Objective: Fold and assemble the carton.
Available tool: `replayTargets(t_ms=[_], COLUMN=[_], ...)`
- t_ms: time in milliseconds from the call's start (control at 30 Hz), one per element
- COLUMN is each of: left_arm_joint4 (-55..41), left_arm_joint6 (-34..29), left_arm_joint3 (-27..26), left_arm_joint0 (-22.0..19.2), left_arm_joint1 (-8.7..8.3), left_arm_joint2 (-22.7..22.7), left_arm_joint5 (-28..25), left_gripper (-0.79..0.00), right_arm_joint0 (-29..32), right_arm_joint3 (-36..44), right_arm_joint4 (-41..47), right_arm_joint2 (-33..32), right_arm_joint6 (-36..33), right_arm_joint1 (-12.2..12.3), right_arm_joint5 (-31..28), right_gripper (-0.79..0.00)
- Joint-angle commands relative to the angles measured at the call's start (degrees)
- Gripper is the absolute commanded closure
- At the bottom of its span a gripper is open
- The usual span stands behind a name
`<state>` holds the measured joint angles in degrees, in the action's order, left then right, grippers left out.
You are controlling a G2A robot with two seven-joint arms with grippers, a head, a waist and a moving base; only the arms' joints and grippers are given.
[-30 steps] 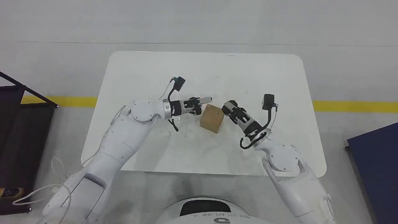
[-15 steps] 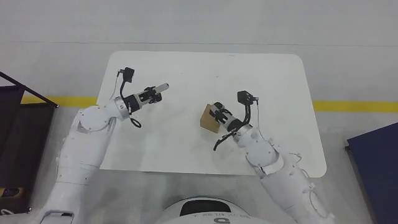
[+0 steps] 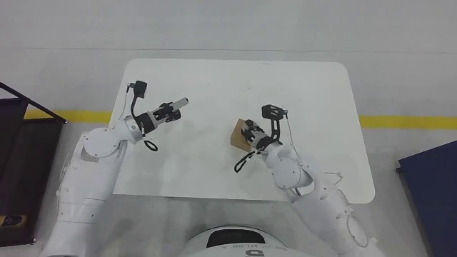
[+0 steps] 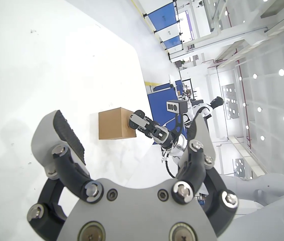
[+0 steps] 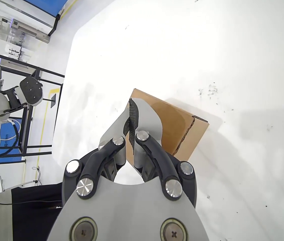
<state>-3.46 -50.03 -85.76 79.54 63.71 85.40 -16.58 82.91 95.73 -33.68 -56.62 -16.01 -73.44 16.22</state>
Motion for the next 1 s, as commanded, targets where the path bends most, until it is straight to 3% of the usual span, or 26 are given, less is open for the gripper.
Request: replayTargets(t_ms=[0, 533, 800, 967], left_arm_joint4=[0.00, 0.00, 0.00, 0.00], left_arm_joint6=[0.00, 0.00, 0.00, 0.00], left_arm_joint3=[0.00, 0.00, 0.00, 0.00], left_arm_joint0=[0.00, 0.00, 0.00, 0.00], left_arm_joint1=[0.00, 0.00, 0.00, 0.00], left_arm_joint2=[0.00, 0.00, 0.00, 0.00], left_arm_joint5=[0.00, 0.00, 0.00, 0.00], left_gripper=[-0.785, -0.785, -0.785, -0.785], right_arm_joint0=[0.22, 0.48, 5.38, 9.12], right_arm_joint3=[0.87, -0.77, 4.78, 3.62], right_arm_joint4=[0.20, -0.94, 5.21, 6.04], right_arm_joint2=[-0.50, -0.39, -9.22, -14.27], right_arm_joint6=[0.11, -1.55, 2.50, 4.54], right_arm_joint1=[0.02, -0.30, 0.53, 1.11], right_arm_joint5=[0.15, 1.70, 0.09, 1.48], right_gripper=[0.000, 0.000, 0.000, 0.000])
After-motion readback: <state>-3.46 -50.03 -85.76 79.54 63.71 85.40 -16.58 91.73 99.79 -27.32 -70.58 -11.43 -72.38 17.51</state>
